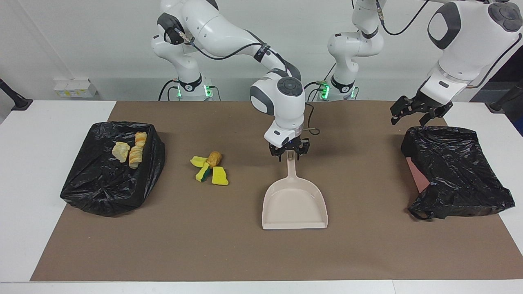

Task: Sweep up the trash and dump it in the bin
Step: 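Bring the empty dustpan back to the table center with the right gripper, then grasp the dustpan with the left gripper while the right gripper takes the brush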

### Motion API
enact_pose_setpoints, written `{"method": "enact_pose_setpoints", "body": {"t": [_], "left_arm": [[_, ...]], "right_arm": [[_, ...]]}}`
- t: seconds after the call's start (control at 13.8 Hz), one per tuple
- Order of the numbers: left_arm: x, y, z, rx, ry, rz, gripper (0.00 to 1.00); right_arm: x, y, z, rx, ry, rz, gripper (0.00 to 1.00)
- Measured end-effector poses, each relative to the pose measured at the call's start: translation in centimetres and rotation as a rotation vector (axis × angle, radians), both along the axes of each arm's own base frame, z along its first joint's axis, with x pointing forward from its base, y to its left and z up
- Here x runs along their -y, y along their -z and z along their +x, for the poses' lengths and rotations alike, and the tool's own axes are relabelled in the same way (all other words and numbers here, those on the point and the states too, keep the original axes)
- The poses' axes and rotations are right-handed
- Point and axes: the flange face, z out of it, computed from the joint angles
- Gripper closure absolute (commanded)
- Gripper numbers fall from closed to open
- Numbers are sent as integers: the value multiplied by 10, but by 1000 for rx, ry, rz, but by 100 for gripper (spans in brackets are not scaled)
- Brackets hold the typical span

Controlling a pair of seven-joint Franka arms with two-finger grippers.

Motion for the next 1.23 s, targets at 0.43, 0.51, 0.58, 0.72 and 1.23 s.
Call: {"method": "enact_pose_setpoints", "body": {"t": [0.43,0.51,0.58,0.72,1.23], "left_arm": [[75,28,1,-1,29,4,0],[95,37,1,-3,19,6,0],[116,47,1,-3,15,8,0],[155,65,2,0,4,10,0],[260,144,-14,8,8,10,0]], "right_arm": [[9,-42,-108,-57,-36,-24,0],[8,-39,-132,-82,-47,-28,0],[6,-34,-155,-109,-57,-32,0],[4,-21,-199,-155,-81,-43,0],[3,44,-264,-148,-115,-44,0]]}}
